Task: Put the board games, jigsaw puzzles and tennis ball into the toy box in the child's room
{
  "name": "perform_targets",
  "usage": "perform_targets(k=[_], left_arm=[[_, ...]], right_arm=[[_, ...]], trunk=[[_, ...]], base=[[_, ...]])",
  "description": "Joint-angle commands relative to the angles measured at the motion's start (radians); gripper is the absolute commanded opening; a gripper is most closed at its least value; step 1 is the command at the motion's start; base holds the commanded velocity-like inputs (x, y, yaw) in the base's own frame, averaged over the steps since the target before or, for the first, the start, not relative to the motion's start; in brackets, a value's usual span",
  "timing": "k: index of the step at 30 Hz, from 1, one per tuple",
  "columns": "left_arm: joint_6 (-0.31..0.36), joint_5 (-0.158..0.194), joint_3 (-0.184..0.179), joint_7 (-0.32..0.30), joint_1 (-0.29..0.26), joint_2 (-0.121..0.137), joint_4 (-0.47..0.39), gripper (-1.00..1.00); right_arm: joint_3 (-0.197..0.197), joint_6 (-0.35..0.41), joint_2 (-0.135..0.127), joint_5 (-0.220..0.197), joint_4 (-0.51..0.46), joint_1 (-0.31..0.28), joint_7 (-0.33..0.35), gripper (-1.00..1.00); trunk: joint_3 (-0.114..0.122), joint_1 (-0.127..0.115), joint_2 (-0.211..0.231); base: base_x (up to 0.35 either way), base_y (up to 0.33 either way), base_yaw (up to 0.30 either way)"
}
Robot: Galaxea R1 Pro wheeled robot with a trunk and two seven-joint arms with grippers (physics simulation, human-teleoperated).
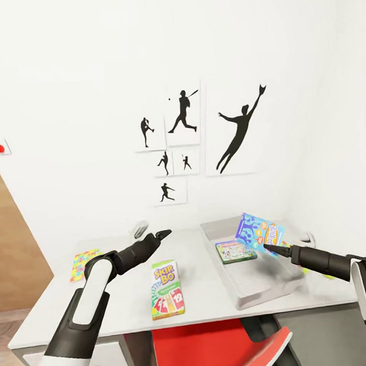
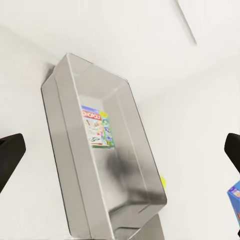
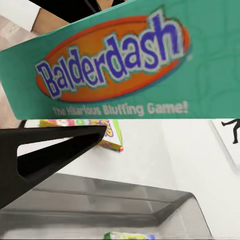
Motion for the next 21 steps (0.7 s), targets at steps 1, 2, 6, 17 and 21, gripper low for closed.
perform_targets(k=[1, 2, 6, 17, 21], left_arm=[[0.003, 0.011, 0.0, 0.01, -0.001, -0.001, -0.001, 1.0], [0.003, 0.011, 0.0, 0.011, -0.001, -0.001, -0.001, 1.0], [0.003, 0.01, 0.0, 0.013, -0.001, -0.001, -0.001, 1.0], [0.003, 0.011, 0.001, 0.014, 0.0, -0.002, -0.001, 1.0], [0.003, 0.01, 0.002, 0.014, 0.0, -0.001, -0.001, 1.0]], right_arm=[[-0.001, 0.009, 0.0, 0.002, 0.0, -0.001, 0.006, -1.0], [-0.001, 0.009, 0.0, 0.002, 0.0, -0.001, 0.006, -1.0], [-0.001, 0.008, 0.0, 0.002, 0.0, -0.001, 0.007, -1.0], [0.0, 0.007, 0.0, 0.002, 0.0, -0.001, 0.007, -1.0], [0.0, 0.007, 0.0, 0.002, -0.001, -0.001, 0.007, -1.0]], trunk=[[-0.002, 0.001, -0.002], [-0.002, 0.001, -0.002], [-0.002, 0.001, -0.002], [-0.002, 0.001, -0.002], [-0.002, 0.001, -0.002]], base=[[0.156, -0.129, 0.001], [0.125, -0.103, 0.0], [0.074, -0.061, 0.0], [0.021, -0.018, 0.0], [0.003, -0.003, 0.0]])
